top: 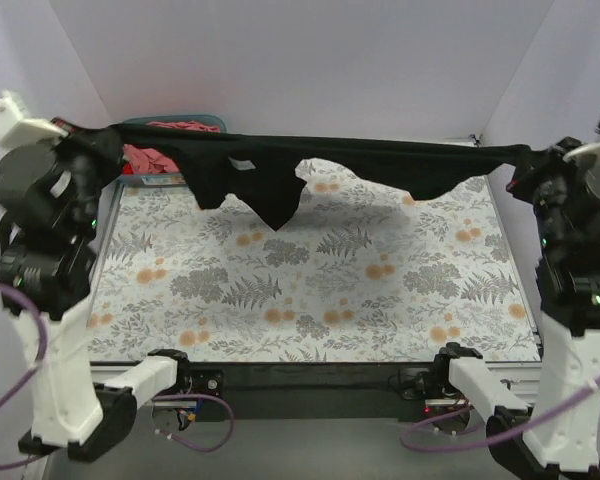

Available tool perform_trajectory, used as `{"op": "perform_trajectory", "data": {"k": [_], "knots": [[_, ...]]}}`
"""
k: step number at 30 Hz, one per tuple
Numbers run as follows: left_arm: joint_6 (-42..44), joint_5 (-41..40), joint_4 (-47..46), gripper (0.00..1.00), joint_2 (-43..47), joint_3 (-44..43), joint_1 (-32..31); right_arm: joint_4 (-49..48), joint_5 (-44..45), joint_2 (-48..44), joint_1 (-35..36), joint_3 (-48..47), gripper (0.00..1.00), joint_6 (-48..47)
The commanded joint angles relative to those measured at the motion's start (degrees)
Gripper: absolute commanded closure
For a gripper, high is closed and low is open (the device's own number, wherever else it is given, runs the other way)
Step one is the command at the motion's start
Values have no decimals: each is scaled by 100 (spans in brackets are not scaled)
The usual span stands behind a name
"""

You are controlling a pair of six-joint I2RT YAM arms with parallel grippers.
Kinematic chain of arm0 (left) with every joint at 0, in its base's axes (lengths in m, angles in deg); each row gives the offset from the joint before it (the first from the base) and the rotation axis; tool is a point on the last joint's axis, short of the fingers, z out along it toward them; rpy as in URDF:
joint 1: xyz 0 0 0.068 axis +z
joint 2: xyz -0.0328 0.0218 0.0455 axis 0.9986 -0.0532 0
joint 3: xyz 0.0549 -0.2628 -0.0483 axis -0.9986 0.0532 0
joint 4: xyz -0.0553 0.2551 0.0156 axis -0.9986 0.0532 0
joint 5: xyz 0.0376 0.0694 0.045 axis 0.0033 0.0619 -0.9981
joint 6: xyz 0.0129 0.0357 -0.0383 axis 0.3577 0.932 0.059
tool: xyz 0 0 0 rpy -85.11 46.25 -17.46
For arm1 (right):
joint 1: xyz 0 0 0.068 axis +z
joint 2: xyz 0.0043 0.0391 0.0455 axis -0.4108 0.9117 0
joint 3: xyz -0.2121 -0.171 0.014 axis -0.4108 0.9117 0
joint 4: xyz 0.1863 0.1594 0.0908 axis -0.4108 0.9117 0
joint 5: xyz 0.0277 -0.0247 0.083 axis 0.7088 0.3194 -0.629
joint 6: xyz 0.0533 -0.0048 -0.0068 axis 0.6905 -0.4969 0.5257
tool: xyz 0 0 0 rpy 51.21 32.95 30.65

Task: Fold and stack the t-shirts
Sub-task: Flatten the tshirt out

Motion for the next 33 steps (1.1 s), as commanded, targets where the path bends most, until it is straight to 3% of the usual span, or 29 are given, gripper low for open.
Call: {"op": "perform_trajectory", "data": {"k": [1, 5, 8, 11, 15, 23, 27, 33], "knots": [[432, -1205, -363, 100, 595, -316, -95, 124, 1492, -502, 227, -372, 99, -641], [896, -1425, -591, 100, 789, -825, -439, -87, 2107, -776, 677, -1092, 99, -1177], [1134, -1469, -741, 100, 535, -1458, -729, -280, 2231, -697, 941, -1313, 99, -1590], [1477, -1443, -961, 100, 87, -1495, -888, -473, 2162, -496, 1064, -1244, 99, -1942], [1645, -1023, -1214, 100, -581, -734, -949, -754, 1898, -144, 1091, -551, 99, -2040], [1399, -591, -1962, 100, -2161, 1396, -844, -2511, 1880, 645, 1012, 2402, 99, -2075], [1197, -82, -2279, 100, -3304, 1591, -581, -3311, 1687, 1603, 784, 3028, 99, -1786], [1135, 516, -2332, 100, -5070, 1055, -449, -3954, 1099, 3221, 371, 3152, 99, -1337]]}}
